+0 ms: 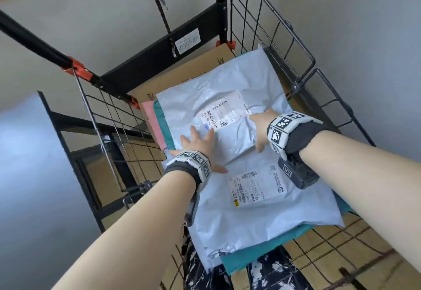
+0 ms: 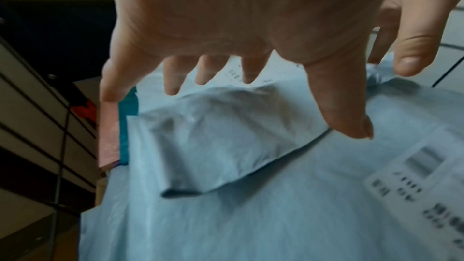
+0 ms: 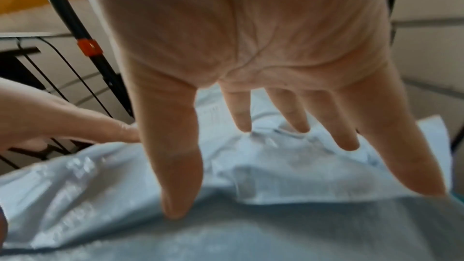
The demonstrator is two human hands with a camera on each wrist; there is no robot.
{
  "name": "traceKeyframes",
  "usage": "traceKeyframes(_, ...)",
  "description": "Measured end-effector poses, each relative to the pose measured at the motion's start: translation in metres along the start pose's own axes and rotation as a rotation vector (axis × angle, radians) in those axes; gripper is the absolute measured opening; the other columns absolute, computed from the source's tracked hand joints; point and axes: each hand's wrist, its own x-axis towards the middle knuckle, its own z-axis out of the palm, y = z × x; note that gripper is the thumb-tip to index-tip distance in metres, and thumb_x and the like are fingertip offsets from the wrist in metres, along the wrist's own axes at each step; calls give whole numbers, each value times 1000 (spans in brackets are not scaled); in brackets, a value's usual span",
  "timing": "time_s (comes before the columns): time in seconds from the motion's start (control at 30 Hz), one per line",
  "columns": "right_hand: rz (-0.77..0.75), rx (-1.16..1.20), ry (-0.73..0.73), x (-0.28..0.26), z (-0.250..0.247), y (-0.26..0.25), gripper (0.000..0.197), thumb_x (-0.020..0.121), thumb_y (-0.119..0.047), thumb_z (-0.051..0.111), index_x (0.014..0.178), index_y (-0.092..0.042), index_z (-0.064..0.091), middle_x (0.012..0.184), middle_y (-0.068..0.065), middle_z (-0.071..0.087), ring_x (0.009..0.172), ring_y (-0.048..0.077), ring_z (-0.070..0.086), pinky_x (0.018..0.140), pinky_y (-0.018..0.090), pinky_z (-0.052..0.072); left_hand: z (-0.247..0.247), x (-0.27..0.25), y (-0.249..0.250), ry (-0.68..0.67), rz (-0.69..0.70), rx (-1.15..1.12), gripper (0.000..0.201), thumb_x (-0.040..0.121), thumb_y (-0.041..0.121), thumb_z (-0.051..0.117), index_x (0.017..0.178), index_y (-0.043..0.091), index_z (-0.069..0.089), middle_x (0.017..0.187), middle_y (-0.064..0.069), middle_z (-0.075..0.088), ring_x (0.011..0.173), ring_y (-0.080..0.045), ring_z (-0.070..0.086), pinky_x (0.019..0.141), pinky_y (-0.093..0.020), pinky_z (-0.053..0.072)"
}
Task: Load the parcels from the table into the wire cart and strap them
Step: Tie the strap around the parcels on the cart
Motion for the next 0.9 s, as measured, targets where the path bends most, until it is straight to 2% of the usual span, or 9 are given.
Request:
traceKeyframes(0.07,-17,4,103,-18,-12,-7,52,66,-24,76,114,-12,60,111,7,64,96,26,64,80,30,55,-10,-23,-6,63,6,-27,116,63,65,72,149,33,1,155,-13,1,141,-42,16,107,-60,30)
traceKeyframes(0.13,-25,80,154,-36,-25,-17,48,74,-24,74,117,-9,61,115,7,65,101,24,64,82,29,53,-24,-47,-14,165,23,-57,94,75,60,66,147,26,15,146,-13,22,132,-37,33,104,-52,38)
traceKeyframes(0.23,-63,182,279,-65,-49,-34,43,83,-25,65,124,-9,60,124,6,63,109,23,62,89,29,50,-49,-79,-29,314,32,-112,71,84,52,58,140,18,30,138,-14,35,124,-36,43,100,-47,43)
traceKeyframes(0.4,-99,256,510,-130,-89,-59,34,86,-22,57,117,-8,65,119,8,66,108,24,62,91,29,50,-97,-139,-61,499,27,-202,60,90,46,53,139,16,35,137,-14,40,124,-35,45,99,-44,42)
traceKeyframes(0.6,-111,397,696,-203,-143,-76,29,83,-24,60,102,-6,72,101,10,72,91,26,67,78,27,52,-142,-209,-95,716,67,-272,51,91,38,51,135,14,41,135,-14,45,120,-35,49,98,-43,45)
traceKeyframes(0.7,-177,522,767,-222,-171,-83,33,82,-21,59,106,-2,71,101,14,72,84,27,69,85,38,56,-164,-231,-103,755,40,-305,49,94,38,49,135,12,42,138,-13,43,122,-33,49,100,-44,44)
traceKeyframes(0.77,-249,624,784,-227,-190,-87,35,84,-14,57,112,4,66,106,21,69,94,32,69,88,44,55,-180,-239,-106,776,21,-323,47,96,36,46,136,12,42,139,-13,43,121,-31,51,100,-43,44)
traceKeyframes(0.83,-330,692,789,-226,-208,-90,33,85,-10,55,112,7,65,107,24,68,96,34,68,89,41,54,-197,-244,-107,802,3,-336,48,97,35,44,140,13,39,142,-12,41,122,-30,51,102,-41,43)
traceKeyframes(0.9,-390,723,803,-222,-228,-91,24,87,-10,55,103,1,69,102,19,70,94,31,67,89,38,54,-215,-248,-107,845,-21,-354,50,97,33,43,143,14,36,146,-11,38,127,-28,47,104,-38,40)
